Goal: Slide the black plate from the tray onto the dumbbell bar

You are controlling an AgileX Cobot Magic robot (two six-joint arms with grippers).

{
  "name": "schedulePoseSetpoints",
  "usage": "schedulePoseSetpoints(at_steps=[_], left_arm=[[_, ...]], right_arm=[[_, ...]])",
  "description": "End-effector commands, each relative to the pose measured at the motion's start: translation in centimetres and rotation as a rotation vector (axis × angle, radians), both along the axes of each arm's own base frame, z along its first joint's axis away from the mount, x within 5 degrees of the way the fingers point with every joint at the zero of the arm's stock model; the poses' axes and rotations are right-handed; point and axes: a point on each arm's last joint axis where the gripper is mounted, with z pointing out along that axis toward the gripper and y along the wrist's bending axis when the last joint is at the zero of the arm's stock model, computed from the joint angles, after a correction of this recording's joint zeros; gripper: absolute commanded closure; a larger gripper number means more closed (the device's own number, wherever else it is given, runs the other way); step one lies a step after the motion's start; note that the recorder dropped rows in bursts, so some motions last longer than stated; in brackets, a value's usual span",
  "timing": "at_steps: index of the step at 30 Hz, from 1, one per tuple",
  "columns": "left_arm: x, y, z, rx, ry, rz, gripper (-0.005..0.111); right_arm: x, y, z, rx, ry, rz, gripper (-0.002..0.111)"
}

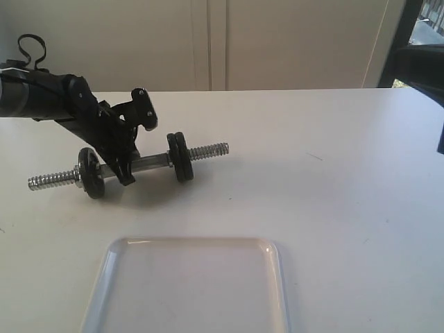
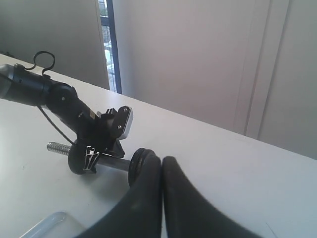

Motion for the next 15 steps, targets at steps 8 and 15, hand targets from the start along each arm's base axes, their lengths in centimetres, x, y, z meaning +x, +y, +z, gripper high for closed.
schedulePoseSetpoints(at_steps=[8,15], left_arm=[[-0.88,-0.21,1.98,-0.016,0.009,-0.009,0.107],[-0.91,-0.21,1.96,-0.015,0.013,-0.01,0.107]], right_arm=[[-0.05,0.01,-0.1,0.001,0.002,0.002,0.108],[-0.05,0.01,-0.1,0.001,0.002,0.002,0.108]])
